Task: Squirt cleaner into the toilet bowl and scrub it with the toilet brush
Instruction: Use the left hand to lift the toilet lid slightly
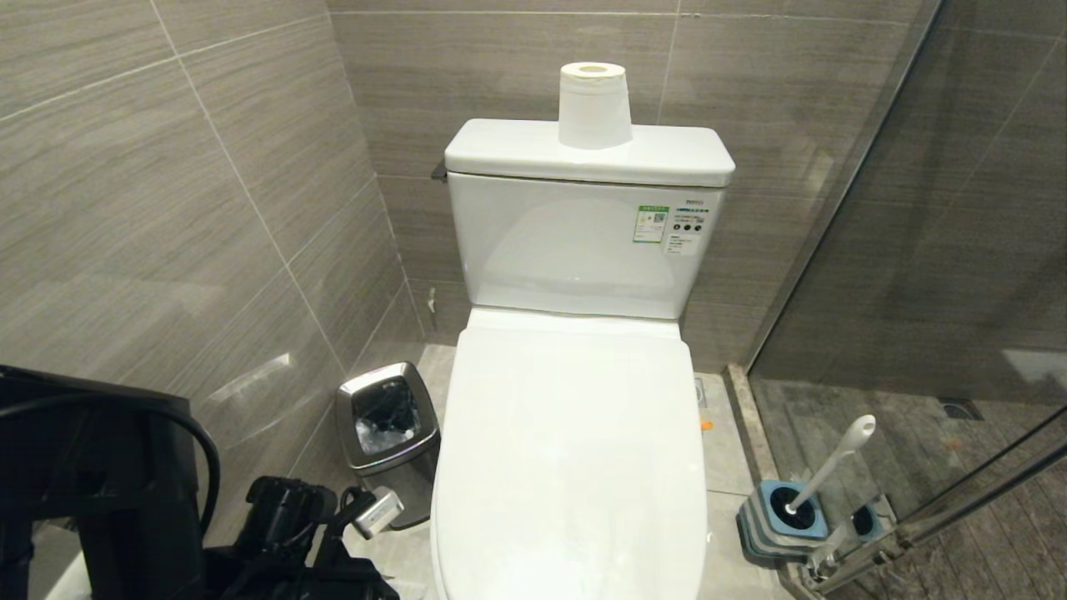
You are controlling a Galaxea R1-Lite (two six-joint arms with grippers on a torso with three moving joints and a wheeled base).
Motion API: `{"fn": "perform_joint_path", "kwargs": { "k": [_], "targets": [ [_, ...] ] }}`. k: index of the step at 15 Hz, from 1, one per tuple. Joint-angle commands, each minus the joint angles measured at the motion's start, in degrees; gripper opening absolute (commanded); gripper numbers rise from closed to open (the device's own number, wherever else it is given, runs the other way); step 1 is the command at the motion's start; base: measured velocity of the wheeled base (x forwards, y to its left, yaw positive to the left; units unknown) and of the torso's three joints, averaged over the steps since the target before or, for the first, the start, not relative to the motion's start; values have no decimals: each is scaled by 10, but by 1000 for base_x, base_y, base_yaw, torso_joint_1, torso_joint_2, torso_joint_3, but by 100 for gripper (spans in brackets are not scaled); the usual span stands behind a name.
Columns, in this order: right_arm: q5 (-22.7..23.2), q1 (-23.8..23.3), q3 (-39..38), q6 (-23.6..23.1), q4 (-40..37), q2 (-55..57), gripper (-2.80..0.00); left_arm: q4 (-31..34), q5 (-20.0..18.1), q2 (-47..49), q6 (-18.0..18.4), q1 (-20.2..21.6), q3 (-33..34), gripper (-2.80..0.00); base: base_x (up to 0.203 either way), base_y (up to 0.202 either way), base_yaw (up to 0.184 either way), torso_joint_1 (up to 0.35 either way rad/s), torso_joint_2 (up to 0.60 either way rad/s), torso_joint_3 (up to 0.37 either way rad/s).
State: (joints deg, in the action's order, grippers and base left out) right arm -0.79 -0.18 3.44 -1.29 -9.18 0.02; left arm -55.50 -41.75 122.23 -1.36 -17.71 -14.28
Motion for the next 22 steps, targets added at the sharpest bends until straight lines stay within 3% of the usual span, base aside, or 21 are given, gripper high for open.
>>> {"fn": "perform_joint_path", "kwargs": {
  "k": [1,8,15,17,22],
  "targets": [
    [0,0,0,0,0,0,-280,0,-4,2,0,-1,0,0,0,0,0,0,0,0],
    [0,0,0,0,0,0,-280,12,-6,-19,-63,20,0,0,0,0,0,0,0,0],
    [0,0,0,0,0,-1,-280,7,-6,-50,-171,-3,-31,0,0,0,0,0,0,0],
    [1,0,0,0,0,0,-280,2,6,-49,-202,-18,-34,0,0,0,0,0,0,0],
    [0,0,0,0,0,-1,-280,-41,68,-27,-212,-17,-36,0,0,0,0,0,0,0]
  ]
}}
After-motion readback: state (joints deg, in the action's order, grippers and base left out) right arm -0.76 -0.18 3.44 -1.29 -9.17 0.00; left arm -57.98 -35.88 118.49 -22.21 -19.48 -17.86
